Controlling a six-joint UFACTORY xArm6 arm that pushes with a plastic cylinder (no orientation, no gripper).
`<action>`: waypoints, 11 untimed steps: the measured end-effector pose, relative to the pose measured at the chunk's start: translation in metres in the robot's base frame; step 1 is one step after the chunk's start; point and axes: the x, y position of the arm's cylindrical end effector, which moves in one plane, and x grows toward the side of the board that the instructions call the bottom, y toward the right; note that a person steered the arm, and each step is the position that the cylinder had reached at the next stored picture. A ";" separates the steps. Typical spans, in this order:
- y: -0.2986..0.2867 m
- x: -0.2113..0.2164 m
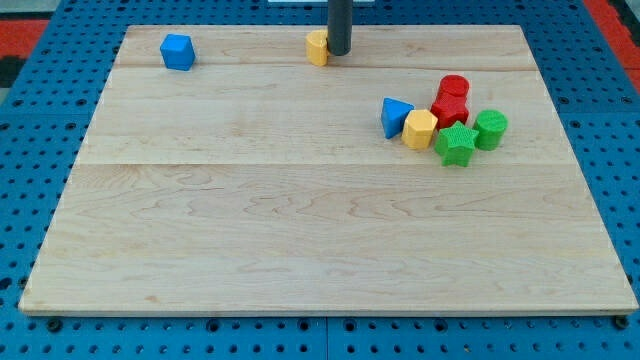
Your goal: Move both the red blocks slightly to the top side
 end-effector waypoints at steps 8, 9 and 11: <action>0.094 0.122; 0.093 0.157; 0.136 0.166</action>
